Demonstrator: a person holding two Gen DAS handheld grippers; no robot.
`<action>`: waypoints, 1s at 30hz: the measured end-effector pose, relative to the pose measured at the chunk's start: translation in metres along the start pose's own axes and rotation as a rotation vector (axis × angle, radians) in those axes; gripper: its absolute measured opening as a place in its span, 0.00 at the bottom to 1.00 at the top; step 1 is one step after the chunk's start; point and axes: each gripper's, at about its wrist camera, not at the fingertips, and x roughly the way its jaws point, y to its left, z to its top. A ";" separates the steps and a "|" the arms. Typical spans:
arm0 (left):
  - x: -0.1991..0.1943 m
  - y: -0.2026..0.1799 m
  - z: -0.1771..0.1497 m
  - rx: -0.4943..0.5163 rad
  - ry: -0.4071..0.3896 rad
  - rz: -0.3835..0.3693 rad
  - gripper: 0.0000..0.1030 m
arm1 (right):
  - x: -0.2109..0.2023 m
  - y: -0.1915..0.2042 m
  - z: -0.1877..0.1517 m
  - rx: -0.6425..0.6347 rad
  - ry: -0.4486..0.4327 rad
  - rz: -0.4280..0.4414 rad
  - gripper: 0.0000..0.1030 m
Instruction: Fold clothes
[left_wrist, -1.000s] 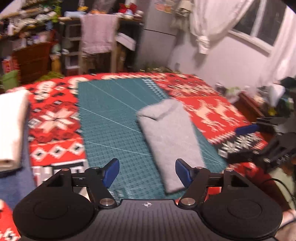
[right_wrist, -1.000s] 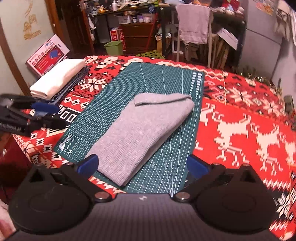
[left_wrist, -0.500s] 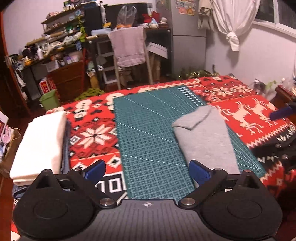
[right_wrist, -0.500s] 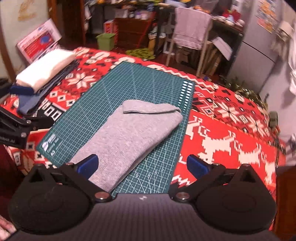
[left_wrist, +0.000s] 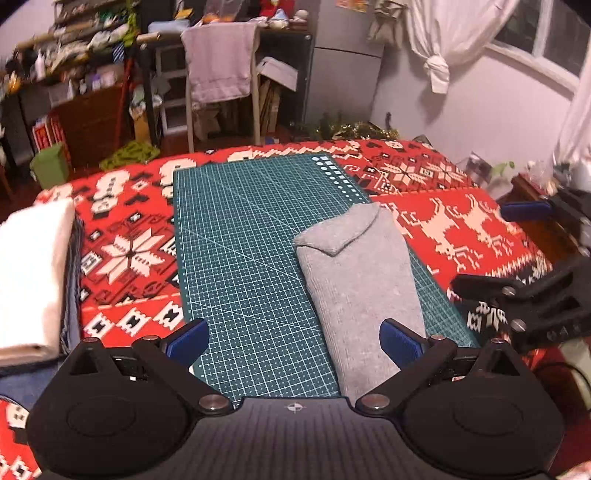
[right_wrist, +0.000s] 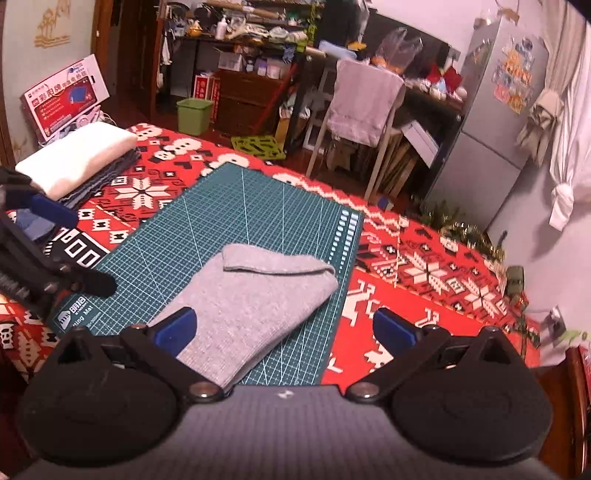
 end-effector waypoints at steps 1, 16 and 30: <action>0.001 -0.001 0.001 0.002 -0.009 0.017 0.95 | 0.000 0.000 0.001 -0.005 0.016 0.019 1.00; 0.043 0.024 -0.001 -0.248 0.088 -0.130 0.48 | 0.039 -0.020 -0.032 0.300 0.163 0.185 0.75; 0.061 0.014 -0.043 -0.245 0.254 -0.347 0.22 | 0.054 -0.026 -0.062 0.476 0.260 0.289 0.43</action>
